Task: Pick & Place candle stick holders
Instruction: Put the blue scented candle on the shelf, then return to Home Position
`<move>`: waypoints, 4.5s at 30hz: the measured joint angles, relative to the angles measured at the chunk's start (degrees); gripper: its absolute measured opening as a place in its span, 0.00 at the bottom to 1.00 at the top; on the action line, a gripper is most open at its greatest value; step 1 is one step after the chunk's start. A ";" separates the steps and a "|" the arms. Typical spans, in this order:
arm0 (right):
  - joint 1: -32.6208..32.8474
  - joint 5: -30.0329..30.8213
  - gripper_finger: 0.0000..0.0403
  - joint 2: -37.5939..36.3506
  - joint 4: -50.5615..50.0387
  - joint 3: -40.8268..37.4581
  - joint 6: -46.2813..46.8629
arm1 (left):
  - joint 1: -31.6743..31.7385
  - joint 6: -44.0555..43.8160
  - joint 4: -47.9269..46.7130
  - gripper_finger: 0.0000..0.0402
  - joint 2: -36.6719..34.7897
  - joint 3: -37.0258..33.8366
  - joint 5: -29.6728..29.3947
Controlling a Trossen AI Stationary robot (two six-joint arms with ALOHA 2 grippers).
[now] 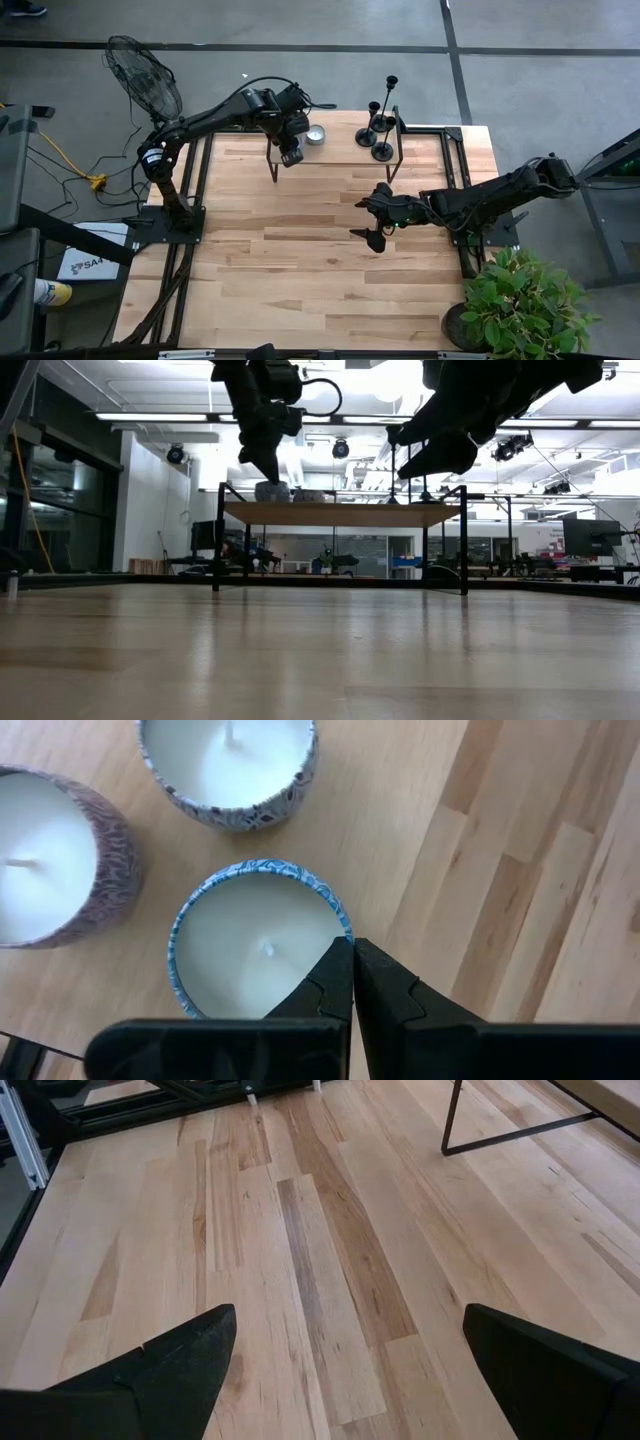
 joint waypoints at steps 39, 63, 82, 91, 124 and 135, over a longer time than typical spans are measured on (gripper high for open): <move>0.02 -0.38 0.96 -5.94 -5.52 0.02 -6.13 | -0.02 6.14 -6.56 0.14 -9.01 -0.04 3.89; -5.33 5.84 0.96 -36.26 21.70 -29.13 -5.91 | -14.17 -14.04 51.08 0.14 -63.91 -69.18 3.76; -13.05 -3.06 0.96 -38.37 35.12 -39.38 -4.55 | -23.67 -14.57 69.81 0.14 -80.11 -90.70 -6.68; -13.05 -2.68 0.96 -43.06 27.21 -39.36 -4.03 | -23.67 -16.49 73.27 0.14 -86.91 -97.35 -9.19; -13.00 2.60 0.96 -51.45 12.59 -39.65 -6.21 | -23.63 -11.43 65.45 0.14 -91.90 -97.63 -10.52; -13.00 2.78 0.96 -51.45 12.59 -39.65 -6.08 | -23.63 -8.99 65.39 0.14 -91.90 -97.63 -10.52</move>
